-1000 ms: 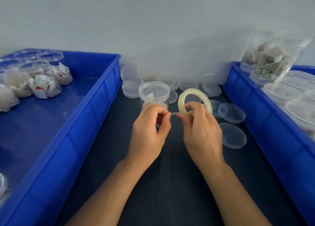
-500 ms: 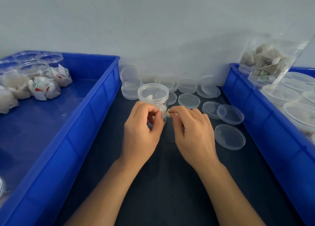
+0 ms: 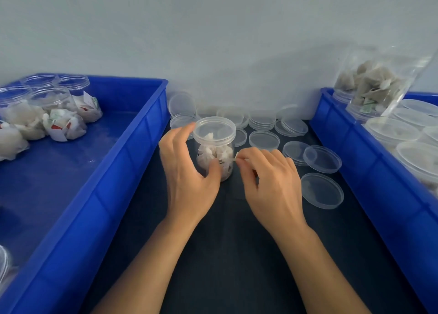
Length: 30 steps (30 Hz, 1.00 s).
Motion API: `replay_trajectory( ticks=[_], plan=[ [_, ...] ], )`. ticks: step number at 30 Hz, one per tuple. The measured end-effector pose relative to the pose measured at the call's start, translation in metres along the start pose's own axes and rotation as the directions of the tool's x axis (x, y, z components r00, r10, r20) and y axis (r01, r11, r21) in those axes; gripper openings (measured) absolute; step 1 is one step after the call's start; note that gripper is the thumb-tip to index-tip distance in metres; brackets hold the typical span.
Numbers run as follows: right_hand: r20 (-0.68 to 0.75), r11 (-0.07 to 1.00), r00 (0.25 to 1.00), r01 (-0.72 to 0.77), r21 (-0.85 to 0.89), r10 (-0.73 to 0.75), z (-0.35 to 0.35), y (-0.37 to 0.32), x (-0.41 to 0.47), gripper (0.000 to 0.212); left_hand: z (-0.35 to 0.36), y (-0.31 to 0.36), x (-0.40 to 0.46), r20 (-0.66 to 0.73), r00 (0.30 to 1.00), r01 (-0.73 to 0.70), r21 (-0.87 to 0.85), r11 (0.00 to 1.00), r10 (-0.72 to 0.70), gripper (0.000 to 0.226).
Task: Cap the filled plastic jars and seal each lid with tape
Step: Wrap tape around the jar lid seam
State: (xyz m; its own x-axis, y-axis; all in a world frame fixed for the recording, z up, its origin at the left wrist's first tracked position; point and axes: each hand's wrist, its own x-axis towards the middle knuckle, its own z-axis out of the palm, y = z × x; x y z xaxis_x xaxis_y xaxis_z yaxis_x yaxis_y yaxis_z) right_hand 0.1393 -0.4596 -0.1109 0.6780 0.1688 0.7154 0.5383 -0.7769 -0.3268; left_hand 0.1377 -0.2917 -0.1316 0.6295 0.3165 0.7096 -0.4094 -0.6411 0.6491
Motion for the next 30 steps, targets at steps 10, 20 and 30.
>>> replay_trajectory(
  ticks=[10, 20, 30],
  plan=[
    [-0.049, 1.0, 0.999, 0.004, -0.02, -0.005, -0.004, -0.006, 0.001, 0.012, -0.004, -0.002, 0.001, 0.211, 0.971, 0.118, -0.022, 0.993, -0.111, 0.081],
    [-0.09, 0.999, 0.995, -0.048, -0.014, 0.047, -0.012, -0.005, 0.003, 0.007, -0.003, 0.02, -0.005, 0.224, 0.971, 0.089, -0.039, 0.995, -0.078, 0.078],
    [-0.065, 0.998, 0.996, -0.057, -0.011, 0.056, -0.014, -0.007, 0.004, 0.008, -0.003, 0.03, -0.007, 0.208, 0.973, 0.121, -0.092, 0.988, -0.1, 0.065]
  ],
)
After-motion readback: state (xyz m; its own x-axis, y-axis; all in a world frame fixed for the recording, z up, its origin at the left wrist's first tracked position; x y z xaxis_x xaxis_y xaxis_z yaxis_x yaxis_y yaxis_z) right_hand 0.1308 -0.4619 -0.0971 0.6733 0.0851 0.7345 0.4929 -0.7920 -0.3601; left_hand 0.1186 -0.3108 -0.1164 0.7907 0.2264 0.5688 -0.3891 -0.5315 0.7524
